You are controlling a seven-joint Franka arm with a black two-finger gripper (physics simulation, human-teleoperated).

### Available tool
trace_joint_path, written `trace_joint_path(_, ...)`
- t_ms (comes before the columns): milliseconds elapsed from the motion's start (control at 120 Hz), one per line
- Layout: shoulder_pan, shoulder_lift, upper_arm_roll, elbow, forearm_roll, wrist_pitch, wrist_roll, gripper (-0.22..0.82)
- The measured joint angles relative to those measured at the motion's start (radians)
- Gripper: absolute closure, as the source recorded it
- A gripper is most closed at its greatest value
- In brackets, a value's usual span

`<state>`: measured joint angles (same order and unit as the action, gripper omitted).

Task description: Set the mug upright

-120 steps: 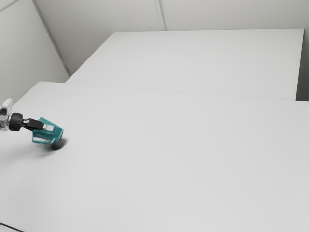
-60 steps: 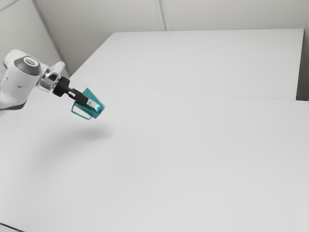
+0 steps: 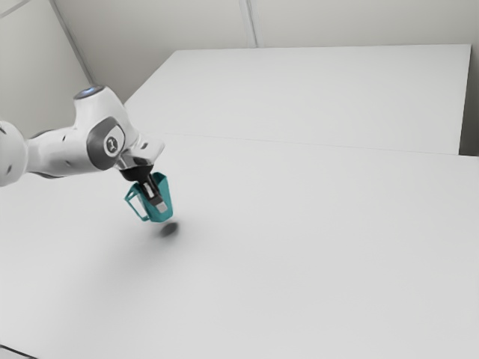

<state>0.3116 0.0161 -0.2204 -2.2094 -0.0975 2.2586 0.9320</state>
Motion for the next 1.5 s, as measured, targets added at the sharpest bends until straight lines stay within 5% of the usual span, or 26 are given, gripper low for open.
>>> trace_joint_path(250,-0.050,-0.061,-0.054,-0.200,0.118,0.224,-0.150,0.78)
trace_joint_path(567,0.028,-0.098,-0.057,-0.298,0.140,0.407,-0.275,0.78)
trace_joint_path(1175,0.044,-0.064,-0.058,-0.316,0.129,0.466,-0.381,0.77)
trace_joint_path(1500,0.044,-0.065,-0.056,-0.316,0.121,0.462,-0.395,0.58)
